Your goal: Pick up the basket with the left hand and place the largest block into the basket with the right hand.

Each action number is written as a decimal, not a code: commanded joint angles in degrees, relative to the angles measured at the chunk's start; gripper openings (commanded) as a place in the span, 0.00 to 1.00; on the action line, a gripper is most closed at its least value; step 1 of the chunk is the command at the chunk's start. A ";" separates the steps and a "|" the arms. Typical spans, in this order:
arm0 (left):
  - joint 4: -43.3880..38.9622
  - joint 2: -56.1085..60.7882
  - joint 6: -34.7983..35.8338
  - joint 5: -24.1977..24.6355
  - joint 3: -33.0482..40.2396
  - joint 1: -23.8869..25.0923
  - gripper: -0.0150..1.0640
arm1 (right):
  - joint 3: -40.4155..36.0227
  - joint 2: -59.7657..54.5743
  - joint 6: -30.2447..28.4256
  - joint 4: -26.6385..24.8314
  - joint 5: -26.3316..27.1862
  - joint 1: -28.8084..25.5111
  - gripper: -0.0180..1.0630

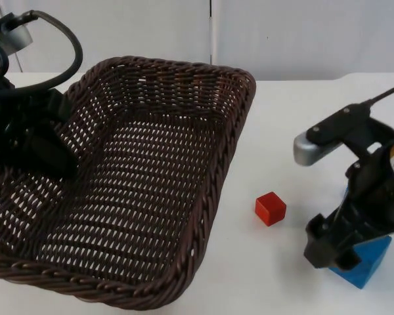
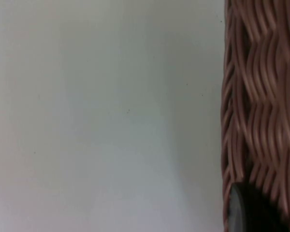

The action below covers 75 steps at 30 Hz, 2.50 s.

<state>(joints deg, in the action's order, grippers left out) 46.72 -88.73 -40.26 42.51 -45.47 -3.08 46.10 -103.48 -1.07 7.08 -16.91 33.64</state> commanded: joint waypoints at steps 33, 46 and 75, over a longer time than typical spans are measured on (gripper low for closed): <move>2.20 0.78 0.06 -1.06 0.14 -0.27 0.01 | 0.12 7.96 0.19 1.78 -4.62 0.11 0.02; 2.20 0.78 0.06 -1.27 0.14 -0.27 0.01 | 0.12 28.97 0.19 1.60 -14.26 0.11 0.02; 2.20 0.78 0.06 -2.32 0.14 -0.27 0.01 | 0.49 36.36 -1.87 -3.00 -12.82 0.22 0.02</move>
<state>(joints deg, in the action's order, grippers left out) 46.72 -88.73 -40.38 40.68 -45.47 -3.08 46.10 -67.54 -2.46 5.29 -31.54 33.64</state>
